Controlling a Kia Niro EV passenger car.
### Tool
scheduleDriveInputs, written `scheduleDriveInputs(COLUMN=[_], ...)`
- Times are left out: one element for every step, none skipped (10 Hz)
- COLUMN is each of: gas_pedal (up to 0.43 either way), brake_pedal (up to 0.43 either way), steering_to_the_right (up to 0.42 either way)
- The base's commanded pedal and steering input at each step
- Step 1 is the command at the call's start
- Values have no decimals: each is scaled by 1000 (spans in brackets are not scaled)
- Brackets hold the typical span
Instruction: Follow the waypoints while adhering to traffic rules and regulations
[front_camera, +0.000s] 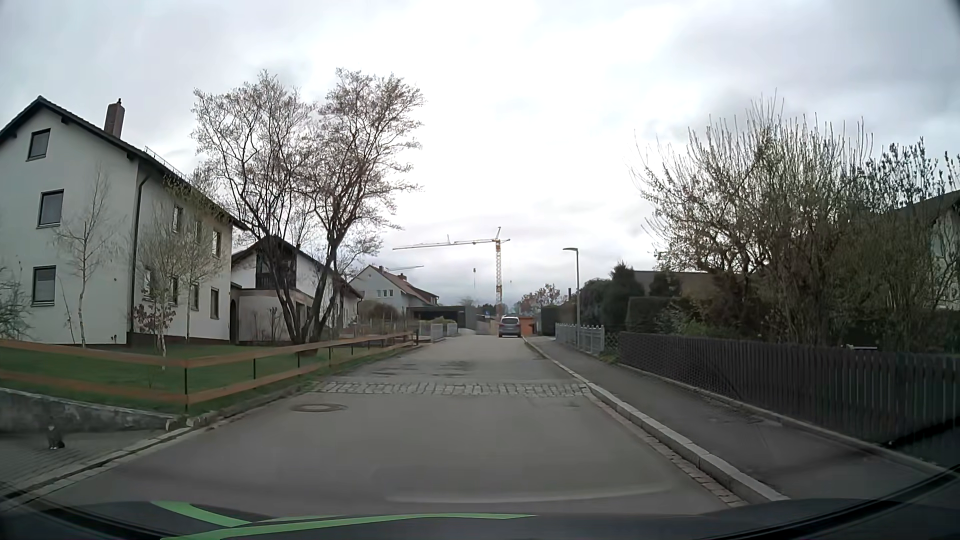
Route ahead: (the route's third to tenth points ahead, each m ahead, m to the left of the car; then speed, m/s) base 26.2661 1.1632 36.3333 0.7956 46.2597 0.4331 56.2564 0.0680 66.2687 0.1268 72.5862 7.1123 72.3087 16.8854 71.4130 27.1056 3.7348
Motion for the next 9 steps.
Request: scheduleDriveInputs(gas_pedal=[59, 59, 59, 47, 47, 47, 47, 47, 28], brake_pedal=[0, 0, 0, 0, 0, 0, 0, 0, 0], steering_to_the_right=[-1, 1, 4, 5, 5, 5, 5, 6, 7])
